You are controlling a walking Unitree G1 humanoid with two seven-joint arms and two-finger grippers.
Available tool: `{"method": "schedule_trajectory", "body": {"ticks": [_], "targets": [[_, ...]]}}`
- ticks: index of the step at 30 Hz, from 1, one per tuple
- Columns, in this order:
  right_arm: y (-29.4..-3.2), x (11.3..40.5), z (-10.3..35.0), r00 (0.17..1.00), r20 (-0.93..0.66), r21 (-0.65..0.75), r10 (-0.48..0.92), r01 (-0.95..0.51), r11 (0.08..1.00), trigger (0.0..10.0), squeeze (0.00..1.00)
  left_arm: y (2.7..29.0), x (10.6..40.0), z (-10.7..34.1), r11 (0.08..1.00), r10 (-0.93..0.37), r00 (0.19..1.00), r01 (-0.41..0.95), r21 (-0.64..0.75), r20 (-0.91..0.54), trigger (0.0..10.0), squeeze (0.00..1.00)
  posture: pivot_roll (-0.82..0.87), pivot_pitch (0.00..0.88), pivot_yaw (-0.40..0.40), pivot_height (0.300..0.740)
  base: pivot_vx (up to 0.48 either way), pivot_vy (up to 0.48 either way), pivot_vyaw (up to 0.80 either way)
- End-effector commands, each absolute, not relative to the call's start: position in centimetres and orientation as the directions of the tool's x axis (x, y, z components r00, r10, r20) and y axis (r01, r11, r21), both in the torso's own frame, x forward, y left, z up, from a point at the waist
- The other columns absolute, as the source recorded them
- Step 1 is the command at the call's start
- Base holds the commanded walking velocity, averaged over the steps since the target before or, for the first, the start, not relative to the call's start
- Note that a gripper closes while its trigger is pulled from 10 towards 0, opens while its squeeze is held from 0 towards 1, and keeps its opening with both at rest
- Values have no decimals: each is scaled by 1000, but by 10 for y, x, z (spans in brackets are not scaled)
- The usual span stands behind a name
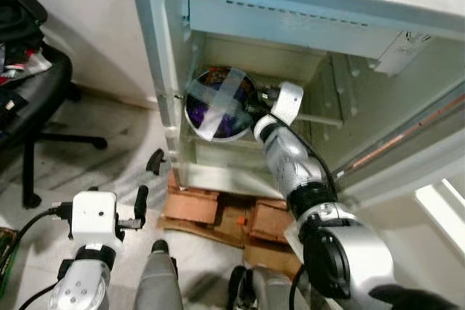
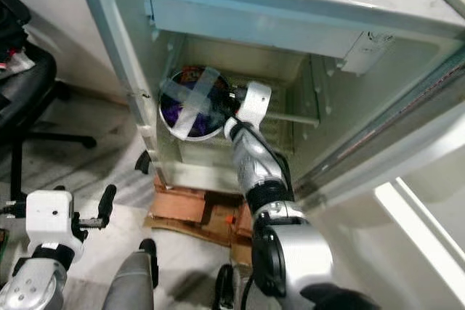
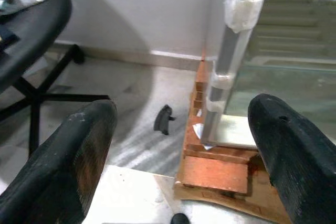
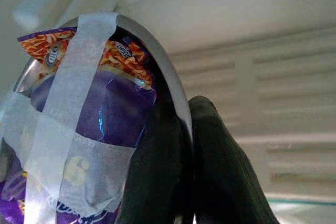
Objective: Restocking fridge
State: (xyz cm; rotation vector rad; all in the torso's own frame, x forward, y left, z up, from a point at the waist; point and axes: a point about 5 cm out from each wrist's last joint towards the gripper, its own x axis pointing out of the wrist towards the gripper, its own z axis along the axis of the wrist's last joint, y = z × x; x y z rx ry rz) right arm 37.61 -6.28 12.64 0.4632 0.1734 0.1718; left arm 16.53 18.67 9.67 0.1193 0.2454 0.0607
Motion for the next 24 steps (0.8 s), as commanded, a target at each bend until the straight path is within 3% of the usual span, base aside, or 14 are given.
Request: {"method": "schedule_trajectory", "body": {"ticks": [1,5,12,24], "targets": [[-60,378,129,977,-135,507,166,-76,859,10000,0,184,161,97,993,73,962,-44,114,-262,10000,0,262,316,-156,740,0,0,0],[-69,385,132,978,-201,584,55,75,808,10000,0,183,154,101,993,80,959,-52,108,-272,10000,0,270,351,-161,740,0,0,0],[-71,392,143,964,-264,695,-10,198,692,10000,0,178,146,103,994,74,952,-47,96,-298,10000,0,273,385,-172,740,0,0,0],[-29,393,168,950,-310,805,32,244,540,10000,0,172,131,105,994,96,938,-76,74,-332,10000,0,282,442,-219,740,0,0,0]]}}
